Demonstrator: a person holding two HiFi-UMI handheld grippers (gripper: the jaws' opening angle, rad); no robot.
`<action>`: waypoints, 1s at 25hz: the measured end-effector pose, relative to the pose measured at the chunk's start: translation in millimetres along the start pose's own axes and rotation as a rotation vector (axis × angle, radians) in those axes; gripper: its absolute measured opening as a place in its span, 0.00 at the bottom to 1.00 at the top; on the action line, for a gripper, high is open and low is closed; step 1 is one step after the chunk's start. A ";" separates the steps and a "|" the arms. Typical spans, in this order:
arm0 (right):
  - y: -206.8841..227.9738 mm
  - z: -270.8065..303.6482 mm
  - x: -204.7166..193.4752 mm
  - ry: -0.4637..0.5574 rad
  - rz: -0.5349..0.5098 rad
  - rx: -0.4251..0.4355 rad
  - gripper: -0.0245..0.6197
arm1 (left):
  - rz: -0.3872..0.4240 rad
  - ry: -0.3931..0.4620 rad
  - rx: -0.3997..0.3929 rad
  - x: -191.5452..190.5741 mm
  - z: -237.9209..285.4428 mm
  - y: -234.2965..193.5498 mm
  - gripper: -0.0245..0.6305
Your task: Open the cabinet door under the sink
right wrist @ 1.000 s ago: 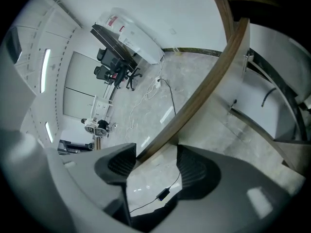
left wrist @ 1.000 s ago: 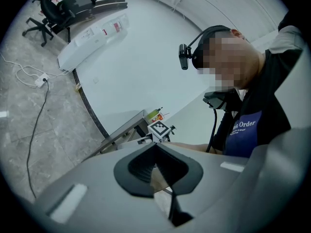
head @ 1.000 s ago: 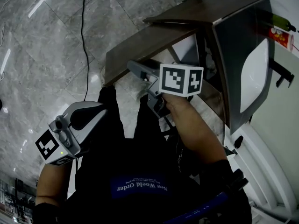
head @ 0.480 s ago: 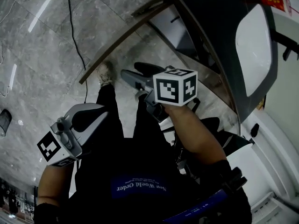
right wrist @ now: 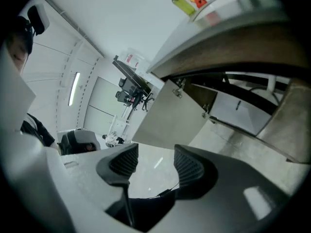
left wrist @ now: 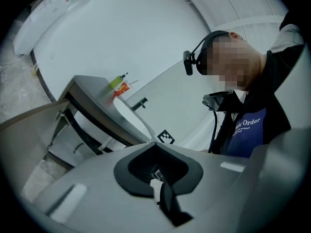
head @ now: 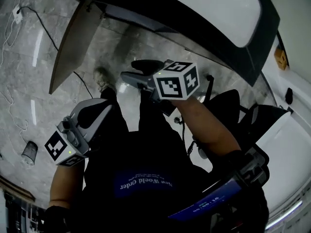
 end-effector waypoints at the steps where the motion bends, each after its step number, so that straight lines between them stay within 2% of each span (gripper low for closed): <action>1: 6.3 -21.1 3.0 0.037 0.004 -0.006 0.38 | 0.017 -0.018 -0.021 2.6 19.4 8.7 0.04; 5: 34.8 -119.0 16.0 0.197 0.009 -0.026 0.26 | 0.111 -0.063 -0.085 20.2 105.2 49.3 0.04; 10: 51.0 -220.2 19.1 0.306 -0.003 -0.033 0.18 | 0.145 -0.067 -0.112 46.4 181.3 109.8 0.04; 15: 56.9 -303.2 34.1 0.433 -0.034 -0.031 0.10 | 0.219 -0.099 -0.124 64.2 227.1 153.7 0.04; 19: 56.3 -366.5 47.1 0.526 -0.080 -0.037 0.04 | 0.286 -0.083 -0.136 85.7 257.3 188.6 0.04; 25: 45.3 -429.9 62.5 0.622 -0.124 -0.061 0.04 | 0.379 -0.042 -0.142 128.1 266.8 222.2 0.04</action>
Point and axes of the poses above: the fingertips, and each gripper's own axes: z forward along the fingers, y to its right, x out of its top, the point moved 1 cm from there along -z, backward along the fingers, and after that the axes turned 11 degrees about -x, right-handed, at the moved point
